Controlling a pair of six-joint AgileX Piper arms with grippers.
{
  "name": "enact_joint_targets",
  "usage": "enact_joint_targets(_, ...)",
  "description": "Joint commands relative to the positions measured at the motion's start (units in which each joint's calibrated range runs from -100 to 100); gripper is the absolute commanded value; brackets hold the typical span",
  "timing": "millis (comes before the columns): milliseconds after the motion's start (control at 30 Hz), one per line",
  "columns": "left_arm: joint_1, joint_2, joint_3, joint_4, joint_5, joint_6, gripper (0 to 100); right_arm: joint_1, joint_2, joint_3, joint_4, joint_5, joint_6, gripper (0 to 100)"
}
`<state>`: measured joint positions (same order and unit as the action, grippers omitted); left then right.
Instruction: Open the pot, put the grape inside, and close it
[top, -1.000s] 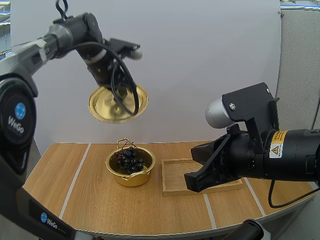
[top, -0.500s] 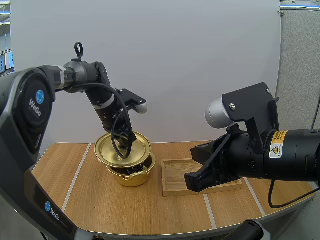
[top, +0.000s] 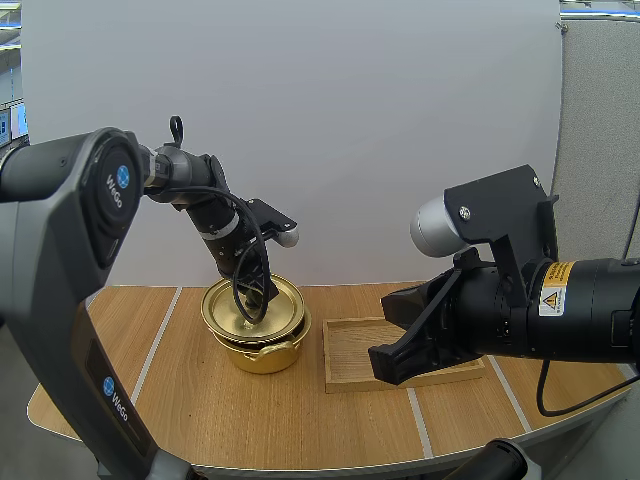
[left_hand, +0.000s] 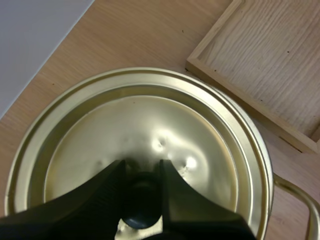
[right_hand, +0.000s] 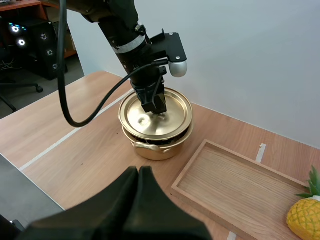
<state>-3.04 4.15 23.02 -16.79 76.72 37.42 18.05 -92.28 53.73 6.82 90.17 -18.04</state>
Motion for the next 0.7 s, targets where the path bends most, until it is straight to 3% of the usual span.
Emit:
enact_joint_targets(0, -0.12, 0.88, -0.34, -2.94, -1.47, 1.44, 0, -0.22, -0.60, 0.12, -0.29, -1.11, -0.12, 0)
enact_joint_targets(667, -0.12, 4.70, -0.31, -3.59, 7.28, 2.02, 0, -0.22, -0.60, 0.12, -0.29, -1.11, -0.12, 0)
